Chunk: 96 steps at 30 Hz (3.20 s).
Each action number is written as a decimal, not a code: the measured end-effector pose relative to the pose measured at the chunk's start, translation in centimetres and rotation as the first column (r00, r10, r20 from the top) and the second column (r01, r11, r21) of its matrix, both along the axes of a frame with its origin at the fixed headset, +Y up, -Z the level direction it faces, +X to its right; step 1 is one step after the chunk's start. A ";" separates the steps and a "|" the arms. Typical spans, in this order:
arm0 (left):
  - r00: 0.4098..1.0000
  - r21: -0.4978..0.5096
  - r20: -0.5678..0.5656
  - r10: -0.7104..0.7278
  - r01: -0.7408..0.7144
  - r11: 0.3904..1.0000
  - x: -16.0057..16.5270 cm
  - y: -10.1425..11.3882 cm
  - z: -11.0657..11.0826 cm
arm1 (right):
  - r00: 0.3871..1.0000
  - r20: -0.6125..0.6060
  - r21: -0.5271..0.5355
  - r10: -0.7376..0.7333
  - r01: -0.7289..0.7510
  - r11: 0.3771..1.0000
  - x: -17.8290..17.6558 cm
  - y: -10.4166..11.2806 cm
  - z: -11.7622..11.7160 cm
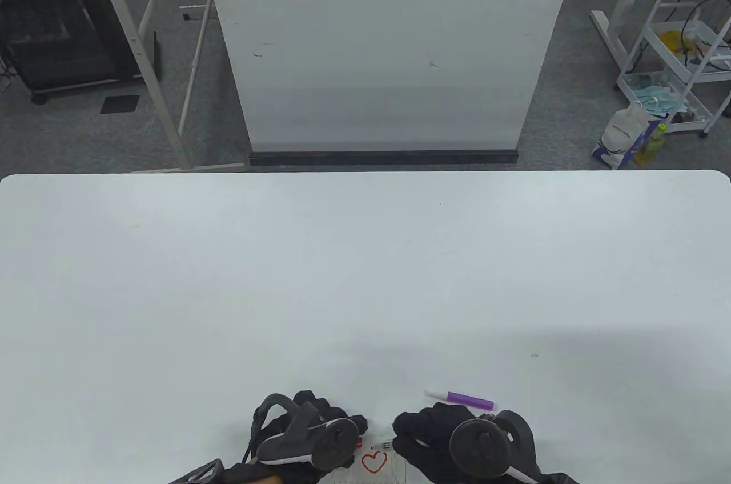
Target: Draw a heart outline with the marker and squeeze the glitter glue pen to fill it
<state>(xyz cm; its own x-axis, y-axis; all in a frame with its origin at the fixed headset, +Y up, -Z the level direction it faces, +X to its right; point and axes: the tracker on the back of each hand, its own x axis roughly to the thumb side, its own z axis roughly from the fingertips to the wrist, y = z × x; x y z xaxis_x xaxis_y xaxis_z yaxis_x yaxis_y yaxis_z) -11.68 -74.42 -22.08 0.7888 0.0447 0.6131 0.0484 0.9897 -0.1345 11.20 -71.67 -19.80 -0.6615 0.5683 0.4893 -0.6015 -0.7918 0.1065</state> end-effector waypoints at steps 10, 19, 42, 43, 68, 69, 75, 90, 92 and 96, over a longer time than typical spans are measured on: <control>0.951 -0.007 -0.105 0.291 -0.293 0.956 -2.3 1.9 0.0 | 0.976 0.070 -0.042 -0.207 0.210 0.977 2.5 1.2 -0.5; 0.926 0.024 -0.063 0.373 -0.372 0.928 -2.0 2.4 0.7 | 0.976 0.047 -0.048 -0.213 0.215 0.975 2.2 0.9 -0.3; 0.904 0.106 0.015 0.427 -0.426 0.898 -1.9 2.7 2.1 | 0.977 -0.026 -0.191 -0.210 0.201 0.961 0.8 -1.1 -0.6; 0.900 0.109 0.016 0.436 -0.435 0.894 -2.0 2.7 2.1 | 0.978 -0.029 -0.195 -0.207 0.197 0.961 0.7 -1.1 -0.6; 0.907 0.196 -0.416 0.065 0.020 0.980 -8.1 -0.1 -4.0 | 0.869 0.226 -0.086 0.439 -0.432 0.898 4.7 -1.2 -4.4; 0.903 0.189 -0.427 0.051 0.034 0.981 -8.2 -0.2 -4.0 | 0.855 0.224 -0.101 0.467 -0.456 0.884 4.9 -1.4 -4.5; 0.879 0.174 -0.474 -0.058 0.158 0.972 -8.9 -0.2 -4.0 | 0.795 0.217 -0.180 0.567 -0.538 0.823 5.4 -2.6 -5.1; 0.875 0.160 -0.483 -0.034 0.126 0.979 -11.1 -0.3 -3.9 | 0.717 0.214 -0.167 0.664 -0.643 0.747 4.0 -4.1 -5.7; 0.883 0.216 -0.470 0.001 0.114 0.970 -11.1 0.0 -3.7 | 0.717 0.190 -0.169 0.670 -0.649 0.742 3.9 -4.3 -5.8; 0.906 0.306 -0.419 0.054 0.085 0.948 -10.5 0.4 -3.2 | 0.700 0.162 -0.177 0.696 -0.673 0.718 3.7 -4.6 -5.8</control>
